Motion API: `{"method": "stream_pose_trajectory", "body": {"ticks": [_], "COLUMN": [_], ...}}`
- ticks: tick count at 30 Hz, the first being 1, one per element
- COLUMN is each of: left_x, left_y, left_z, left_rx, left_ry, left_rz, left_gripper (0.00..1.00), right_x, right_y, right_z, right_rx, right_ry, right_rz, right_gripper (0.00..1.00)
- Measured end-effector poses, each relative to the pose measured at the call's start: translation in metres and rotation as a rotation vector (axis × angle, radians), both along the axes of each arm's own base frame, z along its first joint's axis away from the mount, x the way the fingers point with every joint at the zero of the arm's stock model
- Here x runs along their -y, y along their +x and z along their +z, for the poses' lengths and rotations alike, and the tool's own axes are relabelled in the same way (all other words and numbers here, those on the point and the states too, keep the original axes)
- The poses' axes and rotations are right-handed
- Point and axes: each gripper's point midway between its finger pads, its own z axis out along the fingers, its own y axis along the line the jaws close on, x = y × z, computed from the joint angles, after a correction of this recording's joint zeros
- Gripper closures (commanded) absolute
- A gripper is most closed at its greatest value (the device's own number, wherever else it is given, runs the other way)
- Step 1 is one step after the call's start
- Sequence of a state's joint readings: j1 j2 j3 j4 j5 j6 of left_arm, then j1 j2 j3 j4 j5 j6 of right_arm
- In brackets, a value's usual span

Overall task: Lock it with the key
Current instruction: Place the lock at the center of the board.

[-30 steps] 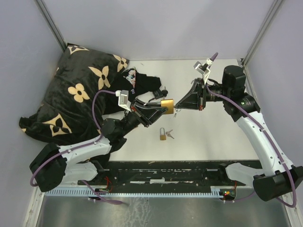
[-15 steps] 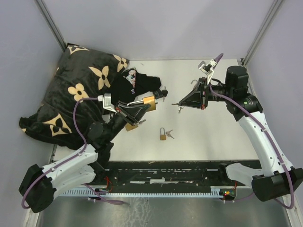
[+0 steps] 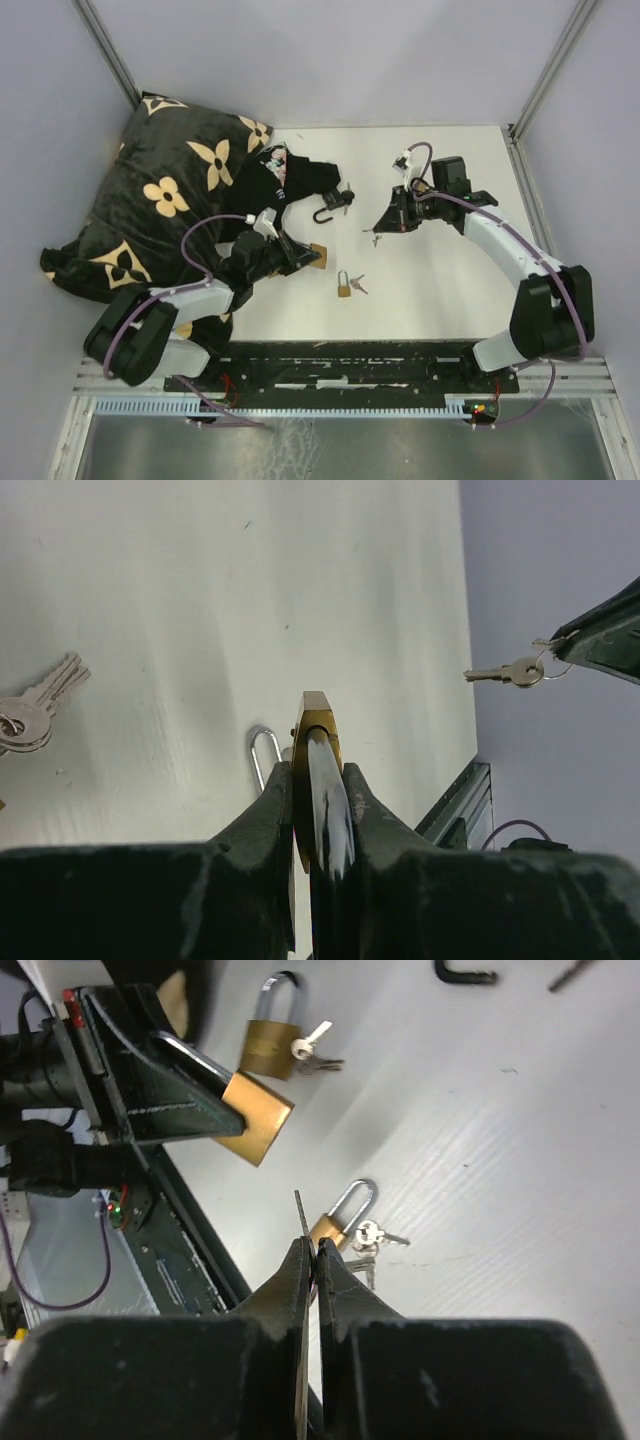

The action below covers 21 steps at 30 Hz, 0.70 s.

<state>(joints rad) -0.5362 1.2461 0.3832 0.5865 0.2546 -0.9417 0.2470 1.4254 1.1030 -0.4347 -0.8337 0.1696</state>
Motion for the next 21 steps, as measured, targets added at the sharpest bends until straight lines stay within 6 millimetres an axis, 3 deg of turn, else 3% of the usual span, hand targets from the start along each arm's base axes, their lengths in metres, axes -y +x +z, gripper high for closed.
{"method": "stream_pose_trajectory", "body": {"ticks": [3,9,14,21], "left_x": [0.017,0.058,0.081,0.091], "left_y": [0.007,0.055,0.076,0.08], "left_z": [-0.037,-0.055,-0.057,-0.082], "left_rx": [-0.14,-0.18,-0.174,-0.237], "left_ry": [0.027,-0.014,-0.04,0.006], "left_rz": [-0.052,-0.087,-0.098,-0.096], "left_gripper": [0.97,0.91,0.82,0.72], "right_x": [0.003,0.001,-0.002,-0.007], "right_y": [0.017,0.046,0.058,0.078], "right_z": [-0.037,-0.086,-0.104,-0.123], "right_rx": [-0.092,-0.214,-0.272,-0.302], "right_ry": [-0.06,-0.123,-0.132,-0.146], "right_rz": [-0.046,-0.092,-0.1,-0.11], "right_gripper": [0.92,0.91,0.89,0.87]}}
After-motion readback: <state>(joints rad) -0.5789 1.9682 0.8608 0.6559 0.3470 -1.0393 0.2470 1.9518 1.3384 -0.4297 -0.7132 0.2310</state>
